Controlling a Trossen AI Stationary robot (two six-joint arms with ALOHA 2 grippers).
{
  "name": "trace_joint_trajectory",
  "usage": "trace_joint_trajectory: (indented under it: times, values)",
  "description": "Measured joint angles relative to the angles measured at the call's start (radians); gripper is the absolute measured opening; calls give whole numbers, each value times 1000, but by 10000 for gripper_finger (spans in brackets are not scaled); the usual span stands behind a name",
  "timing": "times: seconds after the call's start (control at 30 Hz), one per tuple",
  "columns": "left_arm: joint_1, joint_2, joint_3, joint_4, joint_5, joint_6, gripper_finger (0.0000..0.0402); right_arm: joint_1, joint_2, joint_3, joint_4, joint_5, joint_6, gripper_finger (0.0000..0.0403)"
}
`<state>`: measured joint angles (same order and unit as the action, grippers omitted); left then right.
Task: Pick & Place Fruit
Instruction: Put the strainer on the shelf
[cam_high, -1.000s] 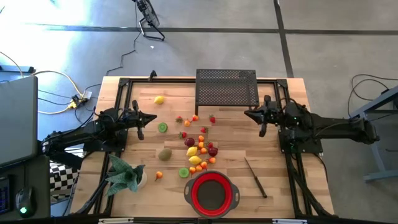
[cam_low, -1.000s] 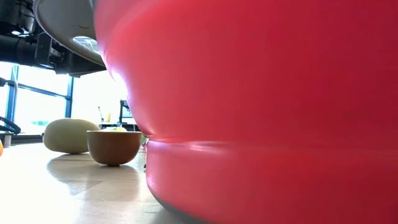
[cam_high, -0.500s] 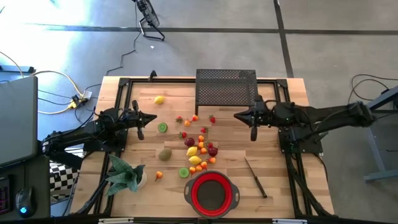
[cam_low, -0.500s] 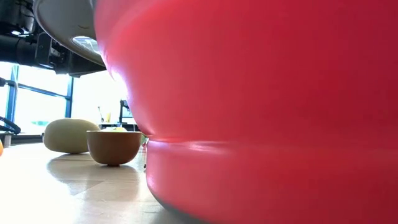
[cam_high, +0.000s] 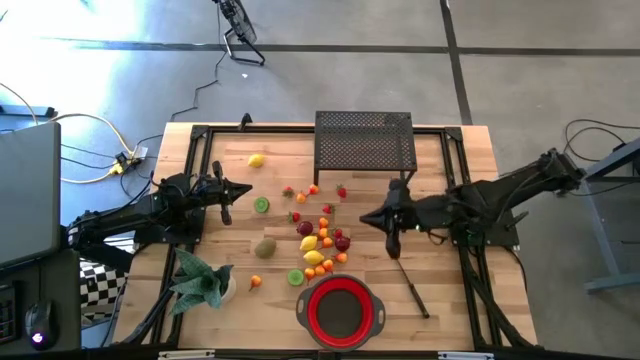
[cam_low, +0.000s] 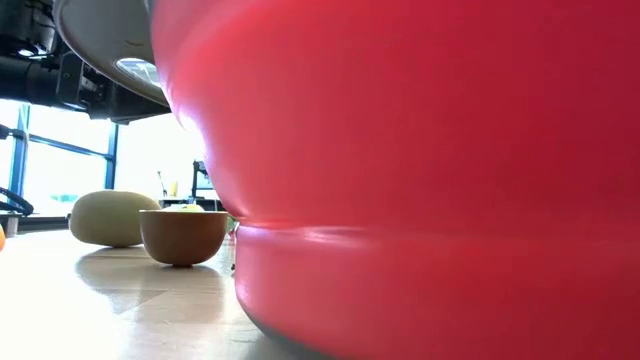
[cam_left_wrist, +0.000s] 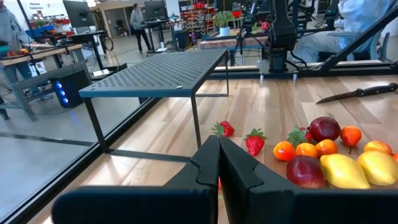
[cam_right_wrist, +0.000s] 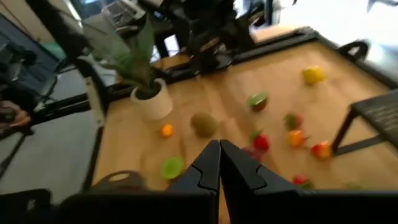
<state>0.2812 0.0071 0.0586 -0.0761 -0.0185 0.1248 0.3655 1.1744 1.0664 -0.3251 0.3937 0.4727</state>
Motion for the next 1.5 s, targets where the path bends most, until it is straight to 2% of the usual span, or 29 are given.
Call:
trace_joint_trajectory:
  times: [0.4, 0.67, 0.9, 1.0, 1.07, 1.17, 1.3, 1.4, 1.5]
  values:
    - [0, 0, 0, 0, 0, 0, 0, 126, 165, 186, -225, -8, 291, 3]
    - [0, 0, 0, 0, 0, 0, 0, 132, 193, 200, -358, -115, 511, 2]
    - [0, 0, 0, 0, 0, 0, 0, 123, 192, 200, -438, -175, 625, 2]
    - [0, 0, 0, 0, 0, 0, 0, 124, 192, 200, -428, -269, 601, 2]
    - [0, 0, 0, 0, 0, 0, 0, 124, 199, 200, -406, -288, 536, 2]
    - [0, 0, 0, 0, 0, 0, 0, 129, 203, 200, -371, -271, 445, 2]
    - [0, 0, 0, 0, 0, 0, 0, 130, 215, 200, -353, -236, 438, 4]
    - [0, 0, 0, 0, 0, -9, 0, 130, 238, 199, -367, -245, 448, 24]
    - [0, 0, 0, 0, 0, -27, 0, 129, 270, 199, -366, -246, 449, 67]
